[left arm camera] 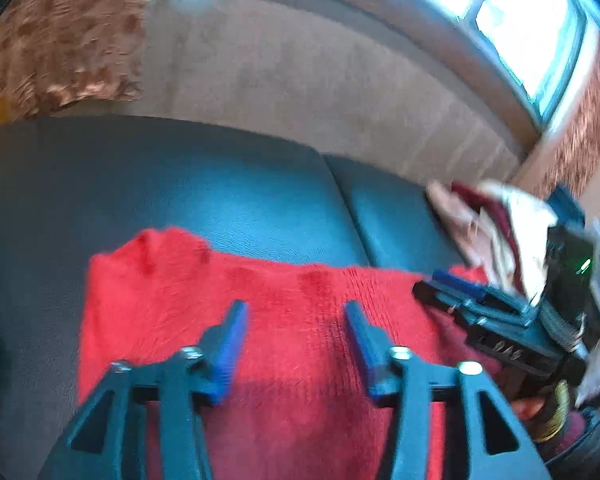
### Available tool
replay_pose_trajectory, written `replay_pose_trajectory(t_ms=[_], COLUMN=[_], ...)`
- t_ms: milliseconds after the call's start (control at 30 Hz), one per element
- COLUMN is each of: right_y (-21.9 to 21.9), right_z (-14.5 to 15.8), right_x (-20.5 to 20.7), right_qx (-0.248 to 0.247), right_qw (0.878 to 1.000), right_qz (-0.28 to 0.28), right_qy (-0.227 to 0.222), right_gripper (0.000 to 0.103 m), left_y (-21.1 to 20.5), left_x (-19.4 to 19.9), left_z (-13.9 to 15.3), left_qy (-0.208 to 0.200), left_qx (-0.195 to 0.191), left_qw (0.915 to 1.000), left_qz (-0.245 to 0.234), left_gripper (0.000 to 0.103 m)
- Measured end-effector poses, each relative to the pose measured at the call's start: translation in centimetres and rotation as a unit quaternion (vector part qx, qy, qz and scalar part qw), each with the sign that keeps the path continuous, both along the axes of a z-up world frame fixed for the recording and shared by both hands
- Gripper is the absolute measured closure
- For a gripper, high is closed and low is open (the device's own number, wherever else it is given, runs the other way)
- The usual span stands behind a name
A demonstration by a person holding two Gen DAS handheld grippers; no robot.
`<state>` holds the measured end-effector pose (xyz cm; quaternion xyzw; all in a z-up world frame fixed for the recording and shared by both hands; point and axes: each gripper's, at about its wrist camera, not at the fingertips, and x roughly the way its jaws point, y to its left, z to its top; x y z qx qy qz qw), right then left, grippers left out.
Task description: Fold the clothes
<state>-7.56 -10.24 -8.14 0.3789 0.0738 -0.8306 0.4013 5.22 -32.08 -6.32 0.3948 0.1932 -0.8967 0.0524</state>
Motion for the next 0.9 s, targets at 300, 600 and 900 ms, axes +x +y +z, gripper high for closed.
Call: replay_pose_trajectory(t_ms=[300, 600, 900], right_y=[1.3, 1.7, 2.1], right_z=[-1.0, -1.5, -2.0], right_x=[-1.0, -1.4, -2.0], right_qx=[-0.042, -0.048, -0.037], right_qw=[0.999, 0.998, 0.998], right_qz=[-0.018, -0.026, -0.029], right_qy=[-0.018, -0.03, -0.05], right_gripper=[0.046, 0.038, 0.032], left_y=[1.9, 0.6, -1.3], left_x=[-1.0, -3.3, -1.3], left_z=[1.2, -1.2, -1.2], left_qy=[-0.004, -0.007, 0.011], left_qx=[-0.088, -0.065, 0.008], left_qw=[0.9959, 0.9969, 0.9981], left_qz=[0.018, 0.042, 0.06], left_gripper=[0.098, 0.093, 0.091])
